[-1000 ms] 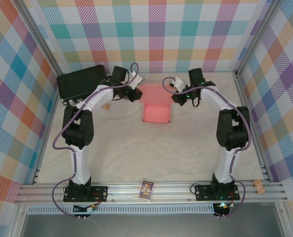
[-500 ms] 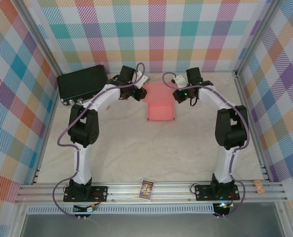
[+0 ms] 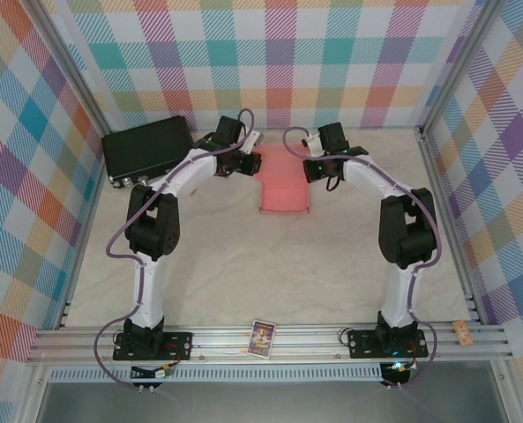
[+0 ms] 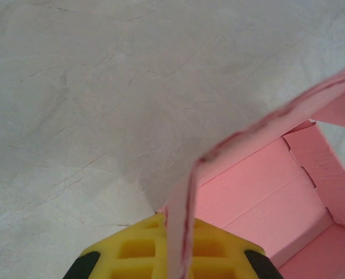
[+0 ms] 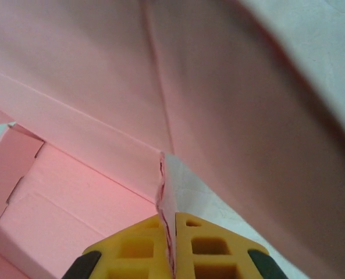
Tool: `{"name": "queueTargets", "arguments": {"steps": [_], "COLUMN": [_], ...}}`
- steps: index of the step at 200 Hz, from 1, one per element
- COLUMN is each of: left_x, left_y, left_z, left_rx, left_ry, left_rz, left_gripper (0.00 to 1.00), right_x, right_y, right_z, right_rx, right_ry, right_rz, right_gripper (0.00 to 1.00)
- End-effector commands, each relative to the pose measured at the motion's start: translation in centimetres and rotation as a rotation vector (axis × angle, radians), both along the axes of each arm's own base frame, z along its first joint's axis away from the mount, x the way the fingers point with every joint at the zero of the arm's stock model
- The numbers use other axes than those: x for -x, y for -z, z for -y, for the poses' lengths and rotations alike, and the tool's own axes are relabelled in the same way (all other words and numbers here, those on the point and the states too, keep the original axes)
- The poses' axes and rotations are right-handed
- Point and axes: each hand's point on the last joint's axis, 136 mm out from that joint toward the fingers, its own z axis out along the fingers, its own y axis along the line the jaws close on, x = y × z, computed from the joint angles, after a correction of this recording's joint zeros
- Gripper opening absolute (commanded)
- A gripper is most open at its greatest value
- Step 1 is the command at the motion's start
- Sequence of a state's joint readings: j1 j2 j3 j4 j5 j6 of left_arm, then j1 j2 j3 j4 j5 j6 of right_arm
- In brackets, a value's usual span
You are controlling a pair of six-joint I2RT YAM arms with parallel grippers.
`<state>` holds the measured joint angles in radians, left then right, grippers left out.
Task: Fold the paper box
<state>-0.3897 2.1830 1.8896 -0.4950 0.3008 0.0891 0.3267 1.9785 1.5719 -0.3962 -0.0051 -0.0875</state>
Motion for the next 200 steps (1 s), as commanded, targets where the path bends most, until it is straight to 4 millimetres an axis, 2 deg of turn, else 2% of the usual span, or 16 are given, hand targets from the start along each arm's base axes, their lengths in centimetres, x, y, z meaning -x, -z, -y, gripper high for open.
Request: {"name": "queueTargets", "arguments": {"steps": [1,47,83,162,173,177,200], "left_x": [-0.3,-0.2,-0.1,0.3,0.4,0.0,0.0], "left_y": [0.1,-0.2,-0.3,-1.8,-1.9,-2.6,-2.6], "left_z": [-0.1,0.4,0.6,1.1,1.0,1.3,1.2], "left_rx": [0.007,0.03,0.015,0.064,0.061,0.076,0.072], "left_ry": [-0.084,-0.144,-0.171,-0.18,-0.177,-0.177,-0.174], "left_rz": [-0.031,-0.013,0.003,0.08,0.083,0.112,0.123], "left_gripper": [0.0,0.0,0.0,0.0,0.0,0.0,0.0], "right_x": [-1.0,-0.8,-0.5,-0.3,-0.3,-0.3,-0.2], "right_y": [-0.6,-0.2,-0.8,-2.4,-2.4,-2.4,-2.2], "right_z": [0.2,0.2,0.2,-1.0,-1.1,-1.2,-1.2], "right_rx": [-0.018,-0.019,-0.021,0.006,0.011,0.013,0.011], "right_ry": [0.111,0.213,0.269,0.277,0.273,0.271,0.272], "right_rz": [0.061,0.115,0.176,0.262,0.26,0.26,0.249], "right_gripper": [0.04,0.04,0.04,0.04,0.04,0.04,0.05]}}
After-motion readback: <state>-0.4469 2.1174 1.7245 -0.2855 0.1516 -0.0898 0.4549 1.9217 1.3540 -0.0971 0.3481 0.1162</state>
